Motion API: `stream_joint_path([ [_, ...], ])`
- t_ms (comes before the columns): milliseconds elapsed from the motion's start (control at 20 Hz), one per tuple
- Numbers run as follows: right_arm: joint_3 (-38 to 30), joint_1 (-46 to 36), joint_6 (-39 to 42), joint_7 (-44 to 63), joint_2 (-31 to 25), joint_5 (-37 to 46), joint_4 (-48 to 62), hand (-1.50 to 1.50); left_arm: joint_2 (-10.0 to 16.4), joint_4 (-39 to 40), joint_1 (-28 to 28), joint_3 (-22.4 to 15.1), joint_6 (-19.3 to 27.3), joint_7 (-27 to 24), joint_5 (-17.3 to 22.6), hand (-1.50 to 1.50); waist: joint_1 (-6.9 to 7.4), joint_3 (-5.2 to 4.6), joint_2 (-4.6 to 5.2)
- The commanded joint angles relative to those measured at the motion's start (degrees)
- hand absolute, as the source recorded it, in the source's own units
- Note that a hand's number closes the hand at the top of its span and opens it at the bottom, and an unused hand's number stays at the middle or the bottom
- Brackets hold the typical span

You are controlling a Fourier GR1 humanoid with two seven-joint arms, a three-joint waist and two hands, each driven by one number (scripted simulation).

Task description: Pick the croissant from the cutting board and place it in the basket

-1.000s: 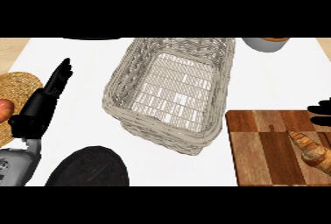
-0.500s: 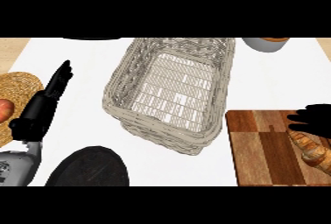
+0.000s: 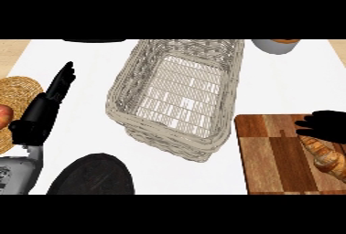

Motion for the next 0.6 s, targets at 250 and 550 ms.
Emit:
stream_joint_path([
  [250,0.74,1.47,-3.97,-8.08,5.91,7.0,7.77,-1.5,-2.54,0.01,0.96,1.2,-0.52,-1.0,-2.49,0.0,-0.81,-0.02,-0.21],
  [550,-0.91,1.07,-6.17,-10.76,8.7,10.49,10.91,-1.5,-4.3,-1.41,0.78,2.35,-0.55,0.97,-3.74,0.0,-0.92,-0.02,-0.21],
])
